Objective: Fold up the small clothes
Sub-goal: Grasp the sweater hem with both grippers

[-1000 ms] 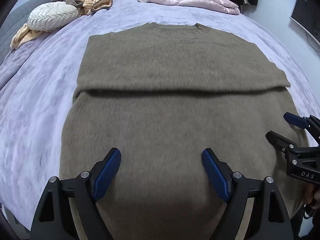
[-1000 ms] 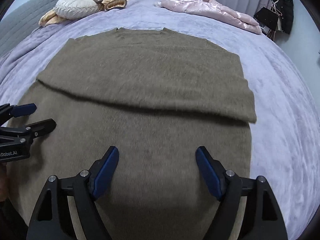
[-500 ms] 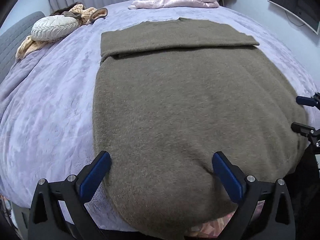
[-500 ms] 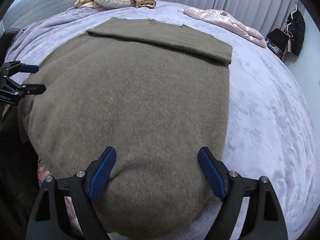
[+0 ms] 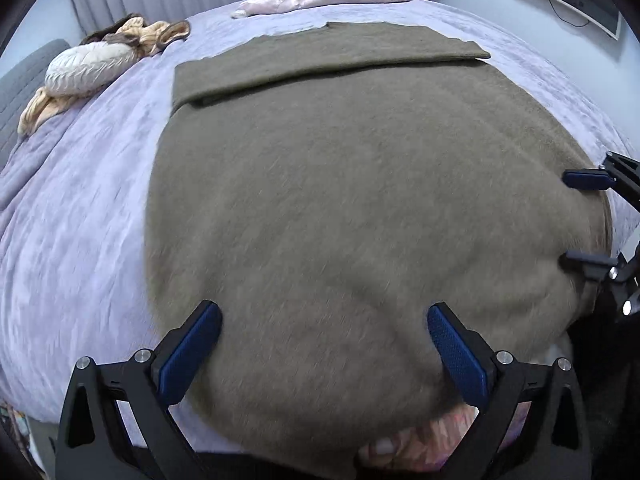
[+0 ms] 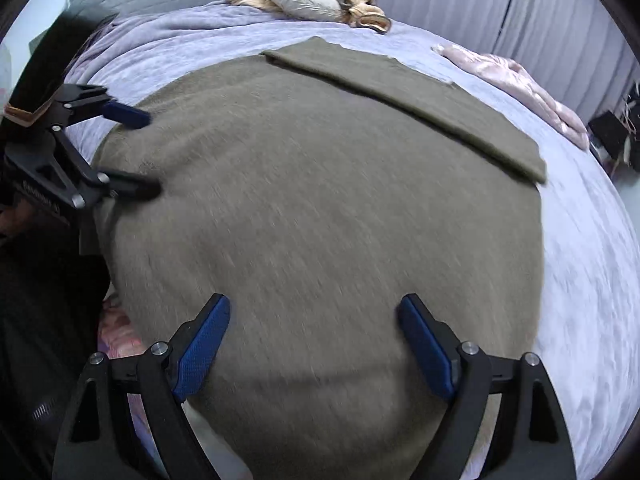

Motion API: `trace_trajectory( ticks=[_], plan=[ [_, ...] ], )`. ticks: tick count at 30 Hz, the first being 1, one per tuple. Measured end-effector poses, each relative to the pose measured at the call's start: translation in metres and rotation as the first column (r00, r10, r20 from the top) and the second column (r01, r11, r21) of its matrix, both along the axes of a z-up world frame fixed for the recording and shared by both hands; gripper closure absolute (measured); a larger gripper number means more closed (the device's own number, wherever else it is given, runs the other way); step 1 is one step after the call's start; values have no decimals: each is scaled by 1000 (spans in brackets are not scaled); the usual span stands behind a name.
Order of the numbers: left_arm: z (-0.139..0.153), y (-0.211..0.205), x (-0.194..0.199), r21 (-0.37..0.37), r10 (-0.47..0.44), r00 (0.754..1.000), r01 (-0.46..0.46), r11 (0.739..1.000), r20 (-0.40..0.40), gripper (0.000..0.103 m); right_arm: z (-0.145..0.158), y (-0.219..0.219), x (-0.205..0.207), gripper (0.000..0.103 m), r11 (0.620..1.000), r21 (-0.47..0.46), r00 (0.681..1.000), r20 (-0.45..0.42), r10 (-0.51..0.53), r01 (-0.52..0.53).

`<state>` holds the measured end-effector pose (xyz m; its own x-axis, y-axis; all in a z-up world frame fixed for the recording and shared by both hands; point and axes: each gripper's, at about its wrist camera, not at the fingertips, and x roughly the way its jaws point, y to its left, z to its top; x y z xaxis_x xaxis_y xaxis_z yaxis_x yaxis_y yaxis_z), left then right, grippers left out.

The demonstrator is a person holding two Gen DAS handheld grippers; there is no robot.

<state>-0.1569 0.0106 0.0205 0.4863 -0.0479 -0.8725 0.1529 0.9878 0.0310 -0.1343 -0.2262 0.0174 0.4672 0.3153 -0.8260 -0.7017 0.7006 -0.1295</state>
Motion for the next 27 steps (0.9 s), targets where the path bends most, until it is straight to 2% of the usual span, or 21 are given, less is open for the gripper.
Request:
trace_trajectory(
  ticks=[2,7,10,12,15,19,22,24,27],
  plan=[
    [1,6,-10,-7,25,1000,-25,1000,-3,0,-1,-14,-9,15,1000,-5,1000,7,-17,17],
    [6,36,-28,-98,147,989,-148,984,-15,0,5,-28,-21,15,995,-43,996,22,-85,86],
    [-4,58,-29,-246,211,974,-226,942,-89,0,14,-42,-20,14,987,8,987,4,-163,163],
    [-10,60,-28,-302,210,970,-238,923,-123,0,14,-52,-18,14,975,38,975,-19,-219,220],
    [-17,51,-26,-297,201,969,-236,925,-143,0,8,-68,-15,14,956,81,957,-101,-272,281],
    [-19,43,-26,-308,181,973,-218,926,-146,0,-2,-78,-14,14,946,136,948,-165,-271,294],
    [-19,40,-24,-302,207,967,-243,922,-147,1,-9,-85,-15,15,929,192,936,-220,-273,316],
    [-18,37,-23,-300,209,969,-240,923,-131,1,-9,-87,-16,21,926,221,937,-240,-254,307],
    [-20,42,-24,-327,213,969,-244,913,-129,1,-12,-89,-14,23,915,248,932,-261,-252,317]
  ],
)
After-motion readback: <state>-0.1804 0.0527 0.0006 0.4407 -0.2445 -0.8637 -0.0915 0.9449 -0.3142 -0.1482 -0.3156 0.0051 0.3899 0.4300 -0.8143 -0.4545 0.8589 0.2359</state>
